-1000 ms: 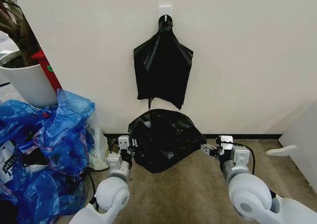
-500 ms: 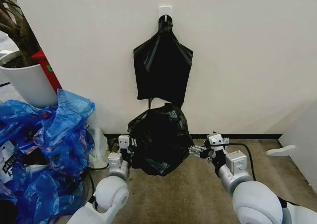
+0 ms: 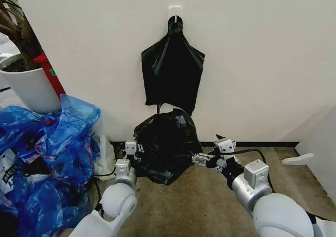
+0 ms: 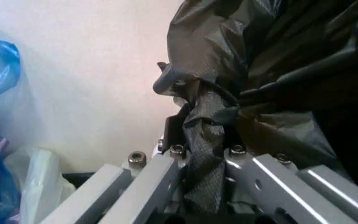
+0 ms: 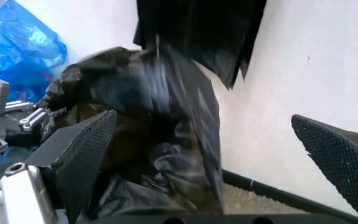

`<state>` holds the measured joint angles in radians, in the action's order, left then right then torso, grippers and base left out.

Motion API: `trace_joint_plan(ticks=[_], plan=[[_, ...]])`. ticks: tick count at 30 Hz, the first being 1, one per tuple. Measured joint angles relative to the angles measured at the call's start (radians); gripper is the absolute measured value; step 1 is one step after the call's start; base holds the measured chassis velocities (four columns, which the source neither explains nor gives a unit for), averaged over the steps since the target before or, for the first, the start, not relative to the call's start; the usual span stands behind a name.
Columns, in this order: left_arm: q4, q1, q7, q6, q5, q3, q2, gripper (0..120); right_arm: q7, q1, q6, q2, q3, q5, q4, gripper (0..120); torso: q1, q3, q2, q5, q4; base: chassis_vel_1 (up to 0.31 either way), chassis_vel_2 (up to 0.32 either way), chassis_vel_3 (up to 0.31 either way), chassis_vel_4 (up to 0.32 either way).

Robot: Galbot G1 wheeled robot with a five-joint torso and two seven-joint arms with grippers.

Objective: Place the garbage bag over the trash bin.

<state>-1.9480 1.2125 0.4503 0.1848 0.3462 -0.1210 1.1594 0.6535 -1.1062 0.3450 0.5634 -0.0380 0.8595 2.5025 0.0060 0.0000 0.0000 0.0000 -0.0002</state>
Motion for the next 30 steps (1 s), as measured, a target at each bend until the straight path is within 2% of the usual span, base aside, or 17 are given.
trace_joint_plan(ticks=[6, 7, 10, 12, 13, 15, 18, 23, 30], plan=[[-0.004, 0.0, 0.004, 0.008, 0.003, 0.0, -0.006, 2, -0.048, 0.014, -0.002, -0.019, 0.004, -0.029, 0.0, 100, 0.0, 0.0, 0.0, 0.0, -0.0001, 0.0, 0.0, 0.0, 0.0], [-0.011, 0.002, 0.004, 0.012, 0.004, 0.0, -0.01, 2, -0.079, 0.018, -0.003, -0.026, 0.009, -0.061, 0.0, 100, 0.0, 0.0, 0.0, 0.0, -0.0001, 0.0, 0.0, 0.0, 0.0], [-0.032, 0.01, 0.003, 0.027, -0.001, 0.004, -0.02, 2, -0.287, 0.057, -0.039, -0.066, 0.017, -0.269, -0.031, 100, 0.0, 0.0, 0.0, -0.0003, 0.0, 0.0, 0.0, 0.0, 0.0], [-0.041, 0.011, 0.003, 0.035, -0.002, 0.006, -0.024, 2, -0.375, 0.074, -0.044, -0.071, 0.01, -0.325, -0.049, 100, 0.0, 0.0, 0.0, 0.0001, 0.0001, 0.0, 0.0, 0.0, 0.0], [-0.041, 0.011, 0.003, 0.035, -0.002, 0.006, -0.024, 2, -0.375, 0.074, -0.044, -0.071, 0.01, -0.325, -0.049, 100, 0.0, 0.0, 0.0, 0.0001, 0.0001, 0.0, 0.0, 0.0, 0.0], [-0.049, 0.009, 0.003, 0.045, -0.001, 0.013, -0.032, 2, -0.439, 0.087, -0.007, -0.068, -0.008, -0.336, -0.056, 100, 0.0, 0.0, 0.0, 0.0, 0.0002, 0.0, 0.0, 0.0, 0.0], [-0.055, -0.001, -0.001, 0.05, 0.002, 0.023, -0.043, 2, -0.47, 0.086, 0.014, -0.055, -0.017, -0.343, -0.087, 100, 0.0, 0.0, 0.0, -0.0001, -0.0003, 0.0, 0.0, 0.0, 0.0], [-0.069, 0.008, -0.009, 0.053, 0.002, 0.025, -0.049, 2, -0.489, 0.101, 0.016, -0.028, -0.024, -0.348, -0.143, 100, 0.0, 0.0, 0.0, -0.0002, 0.0001, 0.0, 0.0, 0.0, 0.0], [-0.077, 0.015, -0.024, 0.053, -0.009, 0.027, -0.049, 2, -0.516, 0.127, -0.005, -0.002, -0.032, -0.395, -0.241, 99, 0.0, 0.0, 0.0, 0.0001, -0.0001, 0.0, 0.0, 0.0, 0.0]])
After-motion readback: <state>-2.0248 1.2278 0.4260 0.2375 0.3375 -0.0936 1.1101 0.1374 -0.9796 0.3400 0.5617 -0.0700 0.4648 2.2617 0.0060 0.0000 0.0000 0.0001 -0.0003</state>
